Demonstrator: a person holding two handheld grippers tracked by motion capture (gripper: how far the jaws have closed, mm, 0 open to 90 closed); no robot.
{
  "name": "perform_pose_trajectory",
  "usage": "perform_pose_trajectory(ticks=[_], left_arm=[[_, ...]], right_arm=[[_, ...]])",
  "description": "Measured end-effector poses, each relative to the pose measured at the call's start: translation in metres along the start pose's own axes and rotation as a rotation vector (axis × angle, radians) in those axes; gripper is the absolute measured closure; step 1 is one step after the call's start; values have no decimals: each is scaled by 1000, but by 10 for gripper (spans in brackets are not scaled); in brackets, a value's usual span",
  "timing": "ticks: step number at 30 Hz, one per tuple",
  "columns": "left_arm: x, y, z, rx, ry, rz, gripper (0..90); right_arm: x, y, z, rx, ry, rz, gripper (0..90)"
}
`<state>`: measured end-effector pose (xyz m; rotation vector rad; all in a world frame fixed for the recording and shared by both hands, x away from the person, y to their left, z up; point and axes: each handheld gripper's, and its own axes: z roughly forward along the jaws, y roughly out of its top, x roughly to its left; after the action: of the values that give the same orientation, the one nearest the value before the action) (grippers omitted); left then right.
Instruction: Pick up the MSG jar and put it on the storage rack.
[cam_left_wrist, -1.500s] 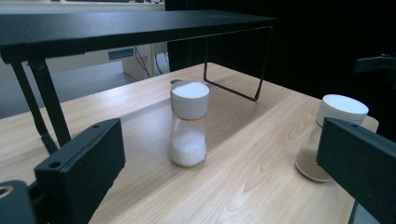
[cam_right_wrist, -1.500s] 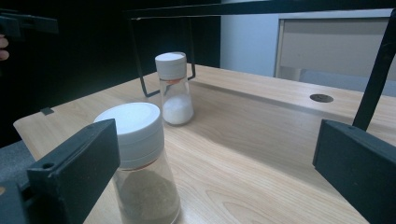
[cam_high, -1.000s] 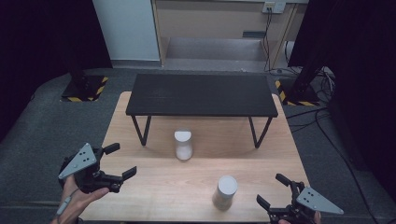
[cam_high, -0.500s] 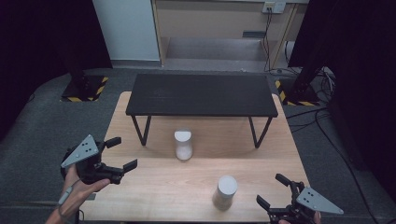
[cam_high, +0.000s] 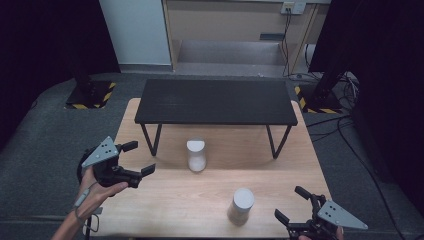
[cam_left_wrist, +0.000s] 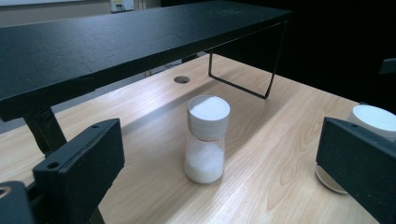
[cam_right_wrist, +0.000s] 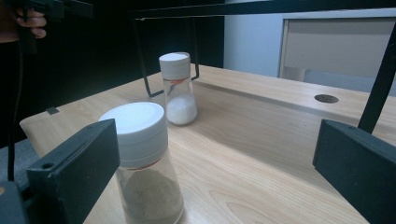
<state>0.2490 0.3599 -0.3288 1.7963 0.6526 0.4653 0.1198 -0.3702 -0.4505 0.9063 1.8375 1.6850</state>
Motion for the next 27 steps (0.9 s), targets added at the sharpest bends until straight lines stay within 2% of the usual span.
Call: perform_pose_trajectory(ticks=[7, 18, 27], left_arm=[[4, 6, 16, 22, -10, 3, 0], [10, 10, 46, 48, -32, -15, 0], [14, 10, 74, 83, -46, -1, 11]], right_arm=[[0, 0, 0, -1, 0, 1, 10], [0, 0, 0, -2, 1, 0, 11], [-1, 0, -1, -3, 2, 2, 11]])
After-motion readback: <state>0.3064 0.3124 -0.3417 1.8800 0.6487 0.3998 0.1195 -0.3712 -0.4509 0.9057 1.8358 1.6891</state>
